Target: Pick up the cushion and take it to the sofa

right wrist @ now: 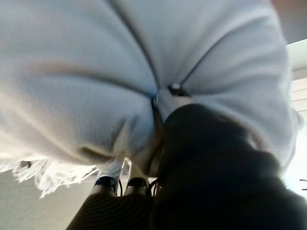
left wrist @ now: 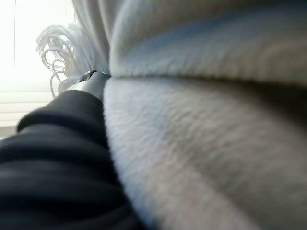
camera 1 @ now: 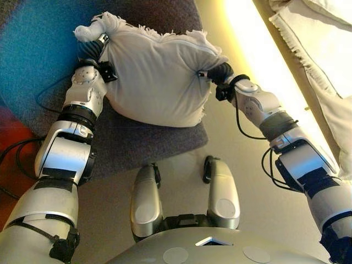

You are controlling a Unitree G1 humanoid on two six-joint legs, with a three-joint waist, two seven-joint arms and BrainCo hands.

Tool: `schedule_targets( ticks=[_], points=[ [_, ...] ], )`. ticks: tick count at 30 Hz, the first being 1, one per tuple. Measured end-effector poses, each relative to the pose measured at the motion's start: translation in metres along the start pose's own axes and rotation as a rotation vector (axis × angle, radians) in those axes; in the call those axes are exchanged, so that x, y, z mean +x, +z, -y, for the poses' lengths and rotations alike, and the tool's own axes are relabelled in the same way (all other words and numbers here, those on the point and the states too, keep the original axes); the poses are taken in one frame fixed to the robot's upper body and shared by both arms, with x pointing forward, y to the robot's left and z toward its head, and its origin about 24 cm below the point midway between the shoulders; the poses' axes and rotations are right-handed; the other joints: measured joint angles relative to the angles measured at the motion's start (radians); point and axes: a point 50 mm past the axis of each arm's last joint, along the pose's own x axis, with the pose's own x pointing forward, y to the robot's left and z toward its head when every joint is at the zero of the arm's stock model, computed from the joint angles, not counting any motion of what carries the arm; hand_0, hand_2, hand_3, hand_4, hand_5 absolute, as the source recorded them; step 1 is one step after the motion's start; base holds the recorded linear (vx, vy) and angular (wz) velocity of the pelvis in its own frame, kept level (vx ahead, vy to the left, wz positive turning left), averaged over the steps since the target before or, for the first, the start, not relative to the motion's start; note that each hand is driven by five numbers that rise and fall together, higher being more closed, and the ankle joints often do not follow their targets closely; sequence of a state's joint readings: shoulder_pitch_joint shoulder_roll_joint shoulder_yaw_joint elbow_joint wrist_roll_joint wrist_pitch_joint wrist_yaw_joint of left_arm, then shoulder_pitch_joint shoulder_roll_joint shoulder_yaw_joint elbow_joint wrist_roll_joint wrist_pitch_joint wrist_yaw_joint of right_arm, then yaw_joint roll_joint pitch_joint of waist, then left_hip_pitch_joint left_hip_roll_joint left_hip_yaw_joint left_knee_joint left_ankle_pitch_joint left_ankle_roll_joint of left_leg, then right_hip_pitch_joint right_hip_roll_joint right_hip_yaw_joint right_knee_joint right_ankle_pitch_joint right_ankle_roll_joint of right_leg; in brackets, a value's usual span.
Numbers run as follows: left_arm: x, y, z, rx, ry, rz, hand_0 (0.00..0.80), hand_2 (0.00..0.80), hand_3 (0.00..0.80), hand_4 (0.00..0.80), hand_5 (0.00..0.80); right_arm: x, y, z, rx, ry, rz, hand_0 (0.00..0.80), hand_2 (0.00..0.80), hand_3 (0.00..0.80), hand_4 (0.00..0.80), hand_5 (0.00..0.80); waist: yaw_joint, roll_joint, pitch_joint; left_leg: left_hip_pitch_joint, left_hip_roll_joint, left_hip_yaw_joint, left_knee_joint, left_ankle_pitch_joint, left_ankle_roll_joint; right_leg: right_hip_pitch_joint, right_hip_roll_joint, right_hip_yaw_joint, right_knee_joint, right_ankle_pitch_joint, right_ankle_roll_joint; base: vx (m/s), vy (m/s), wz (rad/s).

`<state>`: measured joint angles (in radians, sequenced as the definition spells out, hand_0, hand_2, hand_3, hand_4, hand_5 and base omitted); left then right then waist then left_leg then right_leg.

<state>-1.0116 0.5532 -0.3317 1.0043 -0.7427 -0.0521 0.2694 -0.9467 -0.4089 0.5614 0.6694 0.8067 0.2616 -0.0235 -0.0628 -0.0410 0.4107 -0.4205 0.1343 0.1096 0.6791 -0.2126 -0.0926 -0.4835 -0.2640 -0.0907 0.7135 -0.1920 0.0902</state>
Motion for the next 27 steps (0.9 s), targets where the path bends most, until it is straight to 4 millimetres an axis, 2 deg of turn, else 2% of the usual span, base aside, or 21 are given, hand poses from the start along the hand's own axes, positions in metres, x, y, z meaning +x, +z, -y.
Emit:
schedule_targets(
  ticks=[8,14,19,25,27],
  points=[
    [0.003,0.015,0.007,-0.044,-0.004,0.028,0.0,0.0,0.0,0.0,0.0,0.0,-0.001,0.004,0.052,-0.069,-0.005,0.0,0.0,0.0,0.0,0.0,-0.005,0.0,0.0,0.03,0.002,0.012,-0.027,0.003,0.001,0.024,0.002,0.001,-0.022,0.007,0.004,0.038,0.008,-0.02],
    [0.004,0.022,0.002,-0.051,0.029,0.043,0.0,0.0,0.0,0.0,0.0,-0.001,0.001,0.011,0.078,-0.122,0.001,0.0,0.0,0.0,0.0,0.0,-0.004,0.002,-0.002,0.111,-0.002,0.034,-0.132,0.037,0.003,0.103,0.014,-0.005,-0.138,0.052,0.012,0.078,-0.005,-0.06],
    [0.007,0.039,-0.007,-0.048,0.071,0.064,0.0,0.0,0.0,0.0,0.0,-0.005,0.004,0.025,0.113,-0.157,0.007,0.0,0.0,0.0,0.0,0.0,-0.002,0.007,-0.004,0.205,-0.018,0.028,-0.259,0.088,-0.001,0.202,0.015,-0.04,-0.24,0.081,0.015,0.138,-0.02,0.11],
    [0.007,0.057,-0.028,-0.099,0.155,0.109,0.0,0.0,0.0,0.0,0.0,-0.016,0.011,0.052,0.192,-0.229,0.055,0.0,0.0,0.0,0.0,0.0,0.003,0.059,-0.052,0.339,-0.021,0.025,-0.428,0.143,-0.007,0.354,0.04,-0.084,-0.412,0.131,0.021,0.161,-0.006,0.08],
    [0.004,0.054,-0.031,-0.101,0.168,0.128,0.0,0.0,0.0,0.0,0.0,-0.022,0.002,0.063,0.226,-0.269,0.057,0.0,0.0,0.0,0.0,0.0,0.008,0.073,-0.107,0.374,-0.02,0.025,-0.48,0.157,-0.011,0.396,0.053,-0.084,-0.471,0.144,0.026,0.117,0.004,0.08]
  ],
)
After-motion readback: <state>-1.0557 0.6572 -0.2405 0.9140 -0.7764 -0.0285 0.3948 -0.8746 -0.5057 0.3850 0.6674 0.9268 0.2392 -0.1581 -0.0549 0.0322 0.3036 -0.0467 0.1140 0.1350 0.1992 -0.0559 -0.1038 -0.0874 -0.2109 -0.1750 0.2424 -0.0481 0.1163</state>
